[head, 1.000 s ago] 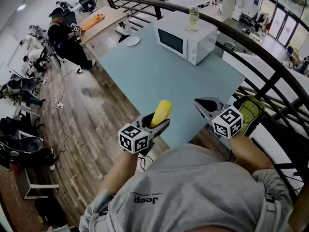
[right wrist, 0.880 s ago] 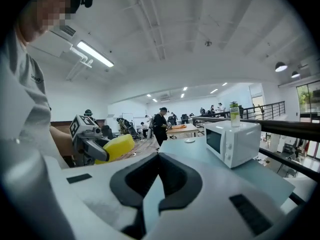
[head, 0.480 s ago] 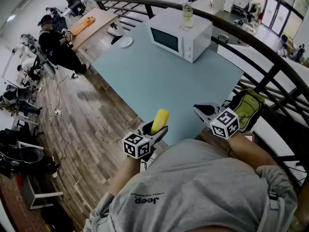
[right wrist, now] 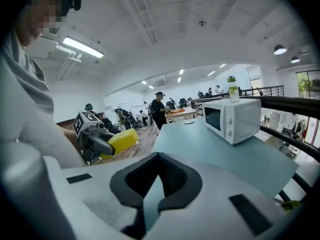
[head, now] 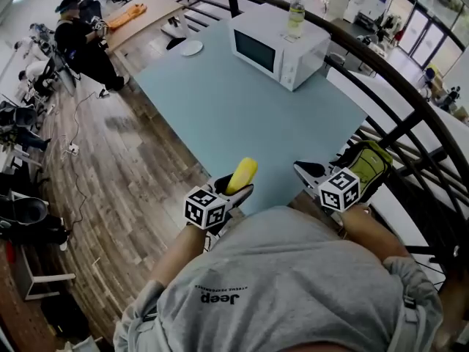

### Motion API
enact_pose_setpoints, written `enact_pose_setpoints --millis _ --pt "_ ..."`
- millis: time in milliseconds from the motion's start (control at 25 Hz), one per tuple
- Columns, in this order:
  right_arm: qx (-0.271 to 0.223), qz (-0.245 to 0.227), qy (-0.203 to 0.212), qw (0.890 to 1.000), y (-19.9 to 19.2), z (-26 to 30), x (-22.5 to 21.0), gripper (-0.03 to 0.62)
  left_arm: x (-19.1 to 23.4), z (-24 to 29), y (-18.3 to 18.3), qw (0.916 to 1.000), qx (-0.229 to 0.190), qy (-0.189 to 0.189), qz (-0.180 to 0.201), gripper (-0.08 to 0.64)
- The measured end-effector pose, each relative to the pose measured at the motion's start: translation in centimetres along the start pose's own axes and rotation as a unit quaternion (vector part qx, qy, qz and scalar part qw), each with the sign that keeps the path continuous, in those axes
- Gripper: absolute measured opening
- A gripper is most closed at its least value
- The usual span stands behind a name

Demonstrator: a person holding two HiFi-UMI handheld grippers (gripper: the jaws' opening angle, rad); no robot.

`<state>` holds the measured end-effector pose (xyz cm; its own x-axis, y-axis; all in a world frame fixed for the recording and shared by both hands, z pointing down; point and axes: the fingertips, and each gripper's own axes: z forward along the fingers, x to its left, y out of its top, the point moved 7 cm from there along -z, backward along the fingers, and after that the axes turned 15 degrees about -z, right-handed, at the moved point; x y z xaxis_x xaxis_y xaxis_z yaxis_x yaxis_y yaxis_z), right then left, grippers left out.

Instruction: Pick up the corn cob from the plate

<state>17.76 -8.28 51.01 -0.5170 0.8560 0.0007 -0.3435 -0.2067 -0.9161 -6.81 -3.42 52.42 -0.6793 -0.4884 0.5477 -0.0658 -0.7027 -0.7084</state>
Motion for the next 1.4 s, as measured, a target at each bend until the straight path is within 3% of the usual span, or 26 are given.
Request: enact_pose_setpoints --millis 760,1400 --pt "-0.019 0.021 -0.015 0.999 0.6 -2.1 0.3 0.014 -1.5 -1.4 0.0 0.9998 -0.014 0.001 0.011 0.261" --pt "-0.014 0.002 -0.008 1.000 0.6 -2.2 1.1 0.014 -1.6 -1.9 -0.4 0.9997 -0.021 0.002 0.011 0.261"
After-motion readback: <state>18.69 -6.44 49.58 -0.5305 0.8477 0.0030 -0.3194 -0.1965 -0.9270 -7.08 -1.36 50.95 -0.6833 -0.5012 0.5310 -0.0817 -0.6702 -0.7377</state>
